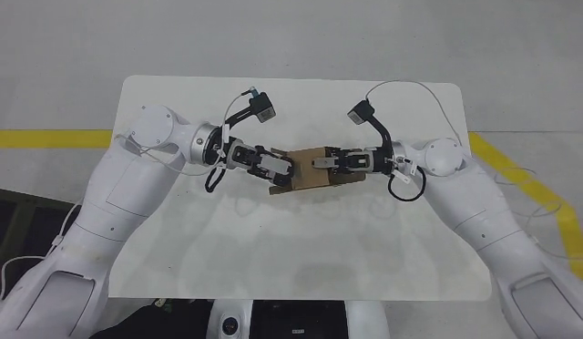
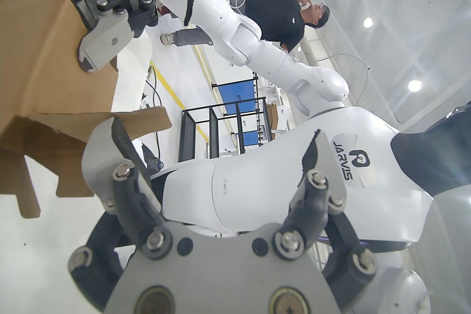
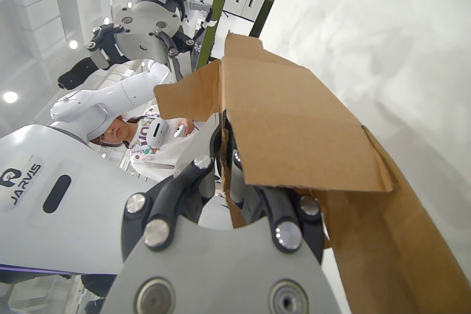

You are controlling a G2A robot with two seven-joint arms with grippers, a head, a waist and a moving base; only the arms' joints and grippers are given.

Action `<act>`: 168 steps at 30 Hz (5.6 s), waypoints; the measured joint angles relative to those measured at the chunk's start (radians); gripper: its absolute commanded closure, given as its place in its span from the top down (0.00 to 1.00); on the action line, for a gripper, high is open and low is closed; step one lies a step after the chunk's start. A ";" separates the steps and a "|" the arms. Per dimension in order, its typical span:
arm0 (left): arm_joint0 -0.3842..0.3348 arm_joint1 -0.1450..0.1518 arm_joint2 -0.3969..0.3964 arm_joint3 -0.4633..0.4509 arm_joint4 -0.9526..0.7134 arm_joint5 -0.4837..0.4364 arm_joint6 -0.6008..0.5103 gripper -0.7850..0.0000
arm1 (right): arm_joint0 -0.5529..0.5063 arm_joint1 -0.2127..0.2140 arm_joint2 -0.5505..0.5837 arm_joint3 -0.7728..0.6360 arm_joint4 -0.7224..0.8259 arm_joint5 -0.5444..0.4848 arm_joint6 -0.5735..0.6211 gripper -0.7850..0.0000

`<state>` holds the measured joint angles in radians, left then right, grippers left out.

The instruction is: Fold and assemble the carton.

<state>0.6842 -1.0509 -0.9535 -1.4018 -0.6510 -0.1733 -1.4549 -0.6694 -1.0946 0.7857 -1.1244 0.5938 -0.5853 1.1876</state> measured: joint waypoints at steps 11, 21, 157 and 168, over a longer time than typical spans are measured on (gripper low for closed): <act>-0.041 -0.016 0.042 0.018 0.088 -0.019 0.019 1.00 | -0.009 -0.012 0.015 -0.029 -0.010 0.016 -0.013 0.00; -0.047 -0.019 0.039 0.022 0.122 -0.022 0.040 1.00 | -0.012 -0.024 0.021 -0.045 -0.016 0.036 -0.013 0.00; 0.012 0.032 -0.046 0.059 0.507 0.007 0.195 1.00 | -0.232 -0.068 0.243 -0.196 0.056 0.056 -0.169 0.00; 0.003 0.029 -0.037 0.065 0.492 -0.002 0.187 1.00 | -0.228 -0.077 0.238 -0.197 0.059 0.070 -0.138 0.00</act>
<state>0.6871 -1.0221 -0.9906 -1.3364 -0.1587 -0.1753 -1.2678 -0.8971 -1.1716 1.0237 -1.3209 0.6533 -0.5154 1.0492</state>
